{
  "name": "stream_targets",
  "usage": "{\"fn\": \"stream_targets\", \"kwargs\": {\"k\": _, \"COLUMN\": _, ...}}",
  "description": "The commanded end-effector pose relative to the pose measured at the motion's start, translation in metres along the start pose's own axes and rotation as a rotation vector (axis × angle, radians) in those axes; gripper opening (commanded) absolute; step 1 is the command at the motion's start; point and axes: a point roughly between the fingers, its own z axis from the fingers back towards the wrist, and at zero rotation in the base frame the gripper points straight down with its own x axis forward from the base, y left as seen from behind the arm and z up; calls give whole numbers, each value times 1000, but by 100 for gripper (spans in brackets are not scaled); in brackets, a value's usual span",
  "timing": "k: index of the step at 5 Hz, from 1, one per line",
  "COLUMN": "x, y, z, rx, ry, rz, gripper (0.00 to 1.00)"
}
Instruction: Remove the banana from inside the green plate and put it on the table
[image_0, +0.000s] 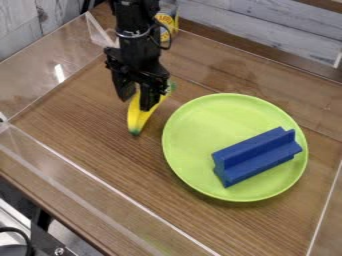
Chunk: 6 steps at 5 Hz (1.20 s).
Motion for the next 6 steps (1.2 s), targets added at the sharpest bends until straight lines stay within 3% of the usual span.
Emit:
{"fn": "stream_targets", "kwargs": {"k": 1, "x": 4, "y": 3, "z": 14, "rx": 0, "ry": -46, "rz": 16, "gripper": 100}}
{"fn": "stream_targets", "kwargs": {"k": 4, "x": 2, "y": -3, "z": 39, "rx": -52, "ry": -76, "rz": 42, "gripper": 100}}
{"fn": "stream_targets", "kwargs": {"k": 6, "x": 14, "y": -13, "z": 59, "rx": -63, "ry": -95, "rz": 23, "gripper": 100}}
